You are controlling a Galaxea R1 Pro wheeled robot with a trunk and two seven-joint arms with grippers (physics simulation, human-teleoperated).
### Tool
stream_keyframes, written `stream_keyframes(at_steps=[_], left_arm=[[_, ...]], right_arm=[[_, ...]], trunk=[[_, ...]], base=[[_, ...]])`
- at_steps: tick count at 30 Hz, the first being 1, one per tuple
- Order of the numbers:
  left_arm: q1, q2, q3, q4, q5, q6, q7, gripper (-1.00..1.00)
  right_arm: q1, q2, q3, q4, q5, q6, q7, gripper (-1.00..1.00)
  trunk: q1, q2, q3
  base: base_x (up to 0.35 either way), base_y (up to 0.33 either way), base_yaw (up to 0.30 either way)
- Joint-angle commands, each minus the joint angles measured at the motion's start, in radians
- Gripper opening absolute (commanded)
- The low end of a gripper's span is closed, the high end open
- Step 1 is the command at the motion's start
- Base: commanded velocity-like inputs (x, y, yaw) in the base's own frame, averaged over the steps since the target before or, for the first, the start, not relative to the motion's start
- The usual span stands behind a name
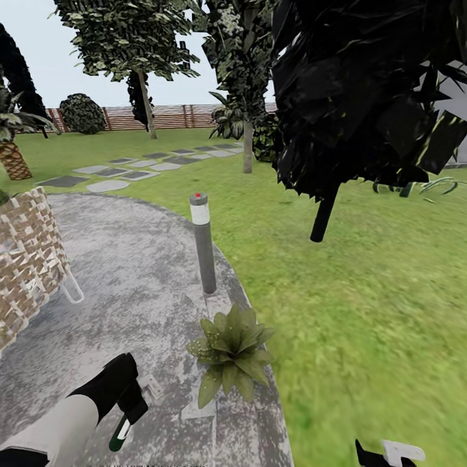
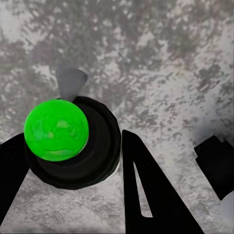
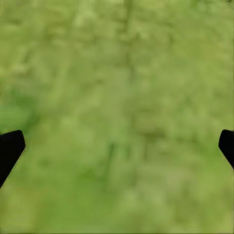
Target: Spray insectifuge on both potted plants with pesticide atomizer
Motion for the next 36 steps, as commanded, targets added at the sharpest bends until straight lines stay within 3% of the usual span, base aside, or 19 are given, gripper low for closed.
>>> stream_keyframes(at_steps=[1,10,17,22,30,36], left_arm=[[0.0,0.0,-0.003,-0.002,-0.007,0.003,-0.008,-1.0],[0.0,0.001,0.0,-0.001,-0.004,0.001,-0.005,-1.0],[0.0,0.0,0.0,0.0,-0.002,0.001,-0.004,-1.0],[0.0,0.0,0.0,0.0,0.001,0.001,-0.004,-1.0],[0.0,0.0,0.0,0.0,0.001,0.001,-0.006,-1.0],[0.0,0.0,0.0,0.001,0.001,0.001,-0.006,-1.0]], right_arm=[[-0.001,0.0,-0.009,0.0,0.003,-0.004,0.008,1.0],[-0.001,-0.003,-0.009,-0.002,0.005,-0.004,0.008,1.0],[-0.001,-0.001,-0.007,-0.001,0.005,-0.004,0.008,1.0],[-0.001,0.0,-0.007,0.0,0.063,-0.005,0.008,1.0],[-0.001,0.0,-0.007,0.0,0.072,-0.004,0.007,1.0],[-0.001,0.0,-0.008,0.0,0.072,-0.005,0.007,1.0]], trunk=[[0.0,0.0,-0.001],[0.0,0.0,-0.001],[0.0,0.0,-0.001],[0.0,0.0,-0.001],[0.0,0.0,-0.001],[0.0,0.0,-0.001]], base=[[0.0,-0.175,0.278],[-0.039,-0.257,0.035],[-0.009,-0.043,0.144],[0.0,0.0,0.276],[0.06,-0.138,0.277],[0.11,-0.247,0.061]])
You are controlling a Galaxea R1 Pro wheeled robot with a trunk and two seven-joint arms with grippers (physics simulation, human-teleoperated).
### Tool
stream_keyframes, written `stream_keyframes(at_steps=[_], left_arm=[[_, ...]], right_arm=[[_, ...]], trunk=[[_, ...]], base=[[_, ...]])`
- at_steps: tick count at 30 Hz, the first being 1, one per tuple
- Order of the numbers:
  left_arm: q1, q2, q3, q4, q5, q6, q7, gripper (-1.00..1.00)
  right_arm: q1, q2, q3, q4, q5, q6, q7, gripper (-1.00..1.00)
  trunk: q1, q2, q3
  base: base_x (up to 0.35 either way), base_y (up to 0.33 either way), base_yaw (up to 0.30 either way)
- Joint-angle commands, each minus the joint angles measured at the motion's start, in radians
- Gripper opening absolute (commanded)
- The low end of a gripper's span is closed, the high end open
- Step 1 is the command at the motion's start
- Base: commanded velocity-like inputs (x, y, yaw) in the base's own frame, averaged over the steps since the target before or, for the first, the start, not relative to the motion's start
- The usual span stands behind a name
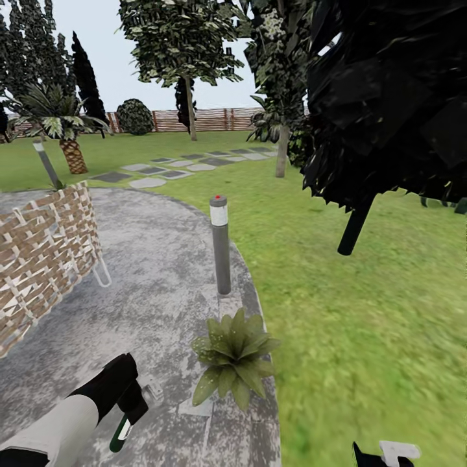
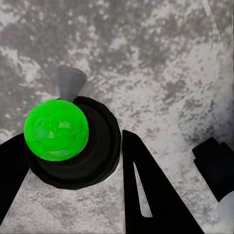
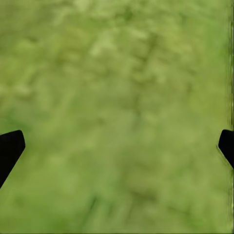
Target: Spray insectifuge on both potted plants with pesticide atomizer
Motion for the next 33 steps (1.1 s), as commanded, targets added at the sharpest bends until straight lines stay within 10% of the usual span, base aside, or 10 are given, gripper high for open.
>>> stream_keyframes(at_steps=[1,33], left_arm=[[0.0,0.001,-0.003,-0.002,-0.007,0.003,-0.008,-1.0],[-0.002,-0.001,-0.003,-0.007,-0.004,0.005,-0.016,-1.0]], right_arm=[[-0.001,0.0,-0.009,0.0,0.003,-0.004,0.008,1.0],[-0.001,0.002,-0.007,0.001,0.004,-0.004,0.008,1.0]], trunk=[[0.0,0.0,-0.001],[0.0,0.0,-0.001]], base=[[0.111,-0.249,0.005],[0.016,-0.235,0.22]])
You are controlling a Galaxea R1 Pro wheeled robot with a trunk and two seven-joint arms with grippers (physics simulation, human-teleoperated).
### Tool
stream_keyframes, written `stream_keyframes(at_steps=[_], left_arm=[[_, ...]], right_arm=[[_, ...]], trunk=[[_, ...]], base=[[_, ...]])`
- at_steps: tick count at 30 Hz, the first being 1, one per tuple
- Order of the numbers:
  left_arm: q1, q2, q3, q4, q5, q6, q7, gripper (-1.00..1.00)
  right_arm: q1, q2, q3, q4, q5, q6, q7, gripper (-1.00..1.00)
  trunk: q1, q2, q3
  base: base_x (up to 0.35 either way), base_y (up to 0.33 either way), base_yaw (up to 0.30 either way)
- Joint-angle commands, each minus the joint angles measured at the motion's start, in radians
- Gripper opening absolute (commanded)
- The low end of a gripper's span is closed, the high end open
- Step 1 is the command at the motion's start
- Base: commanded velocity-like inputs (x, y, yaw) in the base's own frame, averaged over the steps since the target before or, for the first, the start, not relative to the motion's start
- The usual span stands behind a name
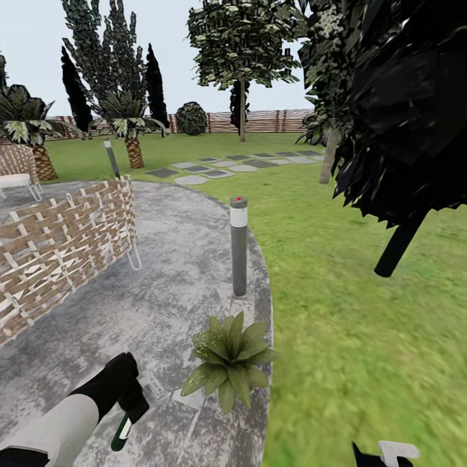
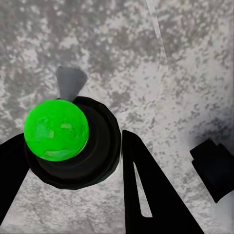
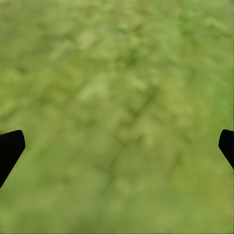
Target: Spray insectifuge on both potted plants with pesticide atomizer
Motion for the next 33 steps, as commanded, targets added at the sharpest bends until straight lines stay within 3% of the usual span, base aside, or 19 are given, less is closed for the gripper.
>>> stream_keyframes(at_steps=[1,5,9,14,18,22,33], left_arm=[[-0.004,-0.001,-0.004,-0.009,-0.008,0.004,-0.012,-1.0],[-0.012,-0.002,-0.006,-0.045,-0.009,0.012,-0.07,-1.0],[-0.015,-0.002,-0.013,-0.105,-0.022,0.033,-0.173,-1.0],[-0.046,-0.016,-0.013,-0.133,-0.088,0.05,-0.198,-1.0],[-0.051,-0.026,-0.014,-0.134,-0.128,0.052,-0.271,-1.0],[-0.049,-0.034,-0.014,-0.134,-0.156,0.054,-0.281,-1.0],[-0.044,-0.05,-0.014,-0.135,-0.157,0.054,-0.282,-1.0]], right_arm=[[-0.001,0.0,-0.008,-0.001,0.004,-0.004,0.008,1.0],[-0.001,0.0,-0.008,-0.001,0.004,-0.004,0.009,1.0],[-0.001,-0.001,-0.008,-0.001,0.004,-0.004,0.009,1.0],[-0.001,-0.001,-0.01,-0.001,0.011,-0.004,0.009,1.0],[-0.001,-0.001,-0.01,-0.001,0.016,-0.005,0.009,1.0],[-0.001,0.002,-0.009,-0.001,0.017,-0.005,0.009,1.0],[-0.001,0.002,-0.009,0.0,0.017,-0.006,0.009,1.0]], trunk=[[0.0,0.0,-0.001],[0.0,0.0,-0.001],[0.0,0.0,-0.001],[0.0,0.0,-0.001],[0.0,0.0,-0.001],[0.0,0.0,-0.001],[0.0,0.0,-0.001]], base=[[0.0,-0.016,0.276],[0.0,-0.003,0.209],[0.0,0.0,0.028],[0.0,0.0,0.001],[0.0,0.0,0.0],[0.0,0.0,0.061],[0.0,-0.156,0.174]])
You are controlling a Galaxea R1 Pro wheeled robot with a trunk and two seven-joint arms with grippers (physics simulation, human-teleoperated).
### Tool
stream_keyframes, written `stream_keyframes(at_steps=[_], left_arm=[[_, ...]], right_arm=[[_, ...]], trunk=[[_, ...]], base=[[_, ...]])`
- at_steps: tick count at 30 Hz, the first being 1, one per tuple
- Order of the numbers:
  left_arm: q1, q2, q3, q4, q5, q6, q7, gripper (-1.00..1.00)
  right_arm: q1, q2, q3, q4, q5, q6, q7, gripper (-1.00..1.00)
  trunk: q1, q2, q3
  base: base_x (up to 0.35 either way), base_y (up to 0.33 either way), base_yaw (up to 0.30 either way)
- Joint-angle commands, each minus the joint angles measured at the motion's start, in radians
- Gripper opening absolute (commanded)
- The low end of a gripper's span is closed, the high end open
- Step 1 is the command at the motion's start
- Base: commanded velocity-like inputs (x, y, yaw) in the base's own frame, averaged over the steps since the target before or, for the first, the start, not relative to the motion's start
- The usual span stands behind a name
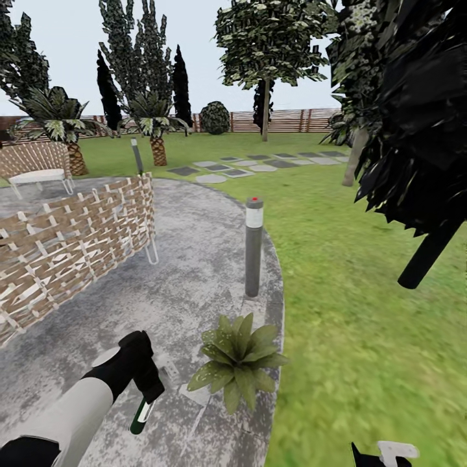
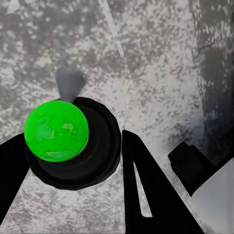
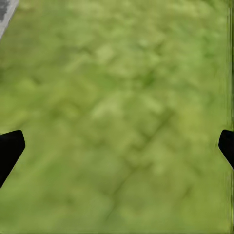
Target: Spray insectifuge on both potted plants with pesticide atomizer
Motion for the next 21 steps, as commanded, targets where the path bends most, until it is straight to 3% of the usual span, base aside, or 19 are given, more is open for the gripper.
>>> stream_keyframes(at_steps=[1,12,21], left_arm=[[0.0,-0.002,-0.004,-0.002,-0.004,0.007,-0.007,-1.0],[0.001,-0.015,-0.004,-0.002,-0.005,0.006,-0.005,-1.0],[0.001,-0.015,-0.004,-0.001,-0.005,0.006,-0.005,-1.0]], right_arm=[[-0.001,0.0,-0.008,0.0,0.003,-0.004,0.008,1.0],[-0.001,0.002,-0.008,0.0,0.004,-0.004,0.008,1.0],[-0.001,0.003,-0.008,0.0,0.004,-0.003,0.009,1.0]], trunk=[[0.0,0.0,-0.001],[0.0,0.0,-0.001],[0.0,0.0,-0.001]], base=[[0.0,-0.266,0.007],[0.0,-0.27,0.013],[0.0,-0.272,0.246]])
